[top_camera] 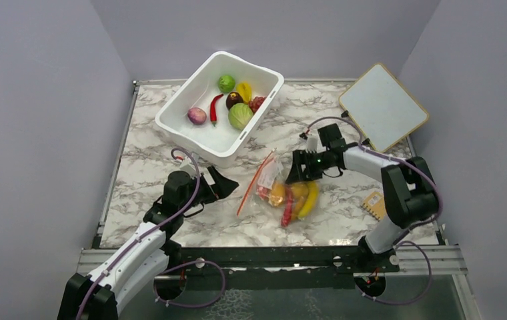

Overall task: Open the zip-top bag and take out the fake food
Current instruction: Move the zipper food storage bag to the center of the board.

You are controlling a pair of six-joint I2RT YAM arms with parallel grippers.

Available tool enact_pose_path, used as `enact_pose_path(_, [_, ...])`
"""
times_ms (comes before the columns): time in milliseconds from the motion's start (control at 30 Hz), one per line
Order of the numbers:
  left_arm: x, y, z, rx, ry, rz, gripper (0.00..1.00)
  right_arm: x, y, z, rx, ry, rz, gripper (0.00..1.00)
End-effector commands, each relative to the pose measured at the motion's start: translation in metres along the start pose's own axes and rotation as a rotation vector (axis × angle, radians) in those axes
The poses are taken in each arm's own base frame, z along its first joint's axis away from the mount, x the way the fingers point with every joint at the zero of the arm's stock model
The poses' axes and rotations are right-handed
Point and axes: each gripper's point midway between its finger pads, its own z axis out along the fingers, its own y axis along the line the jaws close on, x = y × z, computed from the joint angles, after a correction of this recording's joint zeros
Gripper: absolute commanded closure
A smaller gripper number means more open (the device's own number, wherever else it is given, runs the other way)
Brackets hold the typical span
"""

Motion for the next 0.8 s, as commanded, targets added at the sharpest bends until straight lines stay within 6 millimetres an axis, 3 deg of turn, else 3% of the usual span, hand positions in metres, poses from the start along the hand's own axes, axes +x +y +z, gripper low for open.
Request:
enact_pose_path(0, [-0.018,-0.008,0.001,0.028,-0.1,0.007,0.02,0.048,0.036,-0.014,-0.095,0.036,-0.017,0.3])
enact_pose_path(133, [-0.018,-0.014,0.004,0.073,-0.101,0.032,0.03,0.041,0.056,-0.03,-0.135,-0.039,-0.029,0.3])
enact_pose_path(300, [-0.005,-0.032,0.009,0.161,0.009,0.109,0.07,0.033,0.053,-0.035,-0.089,-0.075,-0.051,0.3])
enact_pose_path(500, [0.017,-0.024,0.013,0.149,0.072,0.11,0.12,0.017,0.06,-0.043,-0.085,-0.124,-0.084,0.28])
enact_pose_path(533, [0.023,-0.027,0.013,0.173,0.073,0.088,0.17,0.008,0.065,-0.049,-0.082,-0.164,-0.103,0.27])
enact_pose_path(767, [0.036,-0.024,0.016,0.175,0.091,0.029,0.27,0.005,0.071,-0.054,-0.098,-0.185,-0.106,0.27])
